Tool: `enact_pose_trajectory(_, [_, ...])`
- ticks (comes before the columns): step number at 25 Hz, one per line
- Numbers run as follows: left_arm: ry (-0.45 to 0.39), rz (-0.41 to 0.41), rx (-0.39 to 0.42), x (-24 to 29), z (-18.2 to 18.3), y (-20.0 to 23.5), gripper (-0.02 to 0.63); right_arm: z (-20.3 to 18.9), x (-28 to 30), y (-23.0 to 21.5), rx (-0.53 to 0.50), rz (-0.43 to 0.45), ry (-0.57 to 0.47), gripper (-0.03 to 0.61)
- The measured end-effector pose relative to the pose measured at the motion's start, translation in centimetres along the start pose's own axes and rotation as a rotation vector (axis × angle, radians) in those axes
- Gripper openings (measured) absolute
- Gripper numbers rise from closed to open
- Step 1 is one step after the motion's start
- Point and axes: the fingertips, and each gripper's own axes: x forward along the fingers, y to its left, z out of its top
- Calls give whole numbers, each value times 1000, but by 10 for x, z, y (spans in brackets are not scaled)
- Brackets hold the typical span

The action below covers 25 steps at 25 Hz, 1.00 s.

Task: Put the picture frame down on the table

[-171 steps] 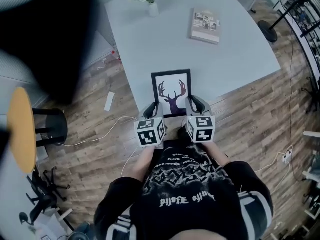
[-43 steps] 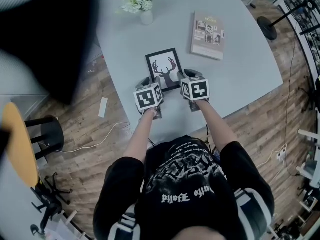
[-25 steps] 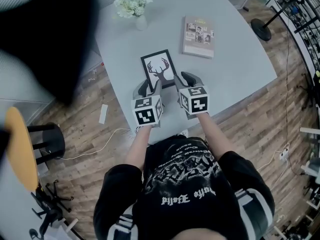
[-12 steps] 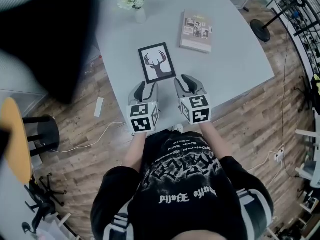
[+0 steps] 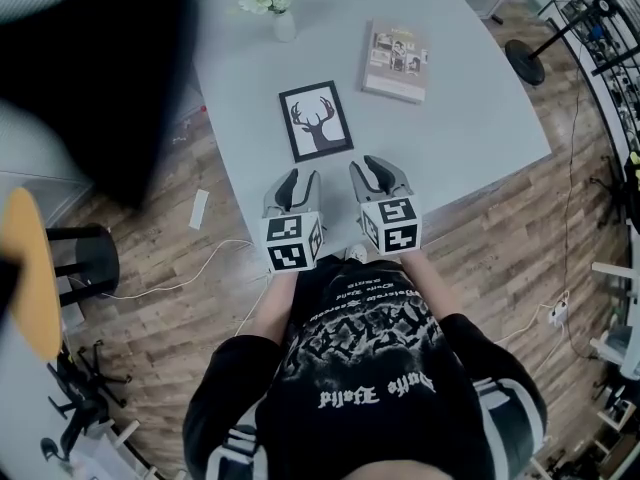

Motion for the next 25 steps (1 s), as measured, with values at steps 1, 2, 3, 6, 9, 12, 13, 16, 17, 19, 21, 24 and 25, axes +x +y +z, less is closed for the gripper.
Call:
enact_pose_trajectory(1, [-1, -2, 0, 0, 0, -1, 147, 1, 0, 1, -1, 0, -2, 102])
enact_pose_trajectory(2, [-1, -3, 2, -1, 0, -2, 134, 1, -1, 1, -1, -1, -3, 97])
enact_pose_trajectory(3, [-2, -5, 3, -2, 0, -3, 124, 1, -1, 1, 0, -3, -5, 84])
enact_pose_trajectory(6, [-6, -7, 0, -3, -1, -4, 81, 2, -3, 2, -5, -8, -8, 46])
enact_pose_trajectory(9, [-11, -12, -12, -4, -1, -6, 33, 5, -4, 3, -8, -6, -17, 25])
enact_pose_trajectory(12, [-10, -26, -32, -6, -3, -8, 17, 7, -6, 6, -8, 0, -24, 14])
enact_pose_trajectory(13, [-12, -29, -37, -7, -3, -8, 17, 7, -6, 7, -7, 2, -25, 12])
enact_pose_trajectory(16, [-14, -32, -39, -9, -3, -9, 17, 8, -7, 9, -9, 2, -24, 12])
enact_pose_trajectory(17, [-13, -32, -38, -9, -4, -9, 17, 7, -7, 9, -11, 2, -23, 12])
enact_pose_trajectory(19, [-11, -31, -37, -9, -5, -9, 17, 6, -7, 10, -12, 2, -21, 11])
enact_pose_trajectory(21, [-11, -30, -36, -11, -5, -9, 17, 6, -8, 12, 0, 3, -19, 11])
enact_pose_trajectory(24, [-12, -29, -32, -12, -5, -10, 17, 6, -9, 12, 6, 1, -22, 11])
enact_pose_trajectory(25, [-11, -29, -31, -13, -5, -10, 17, 6, -10, 13, -4, -1, -23, 11])
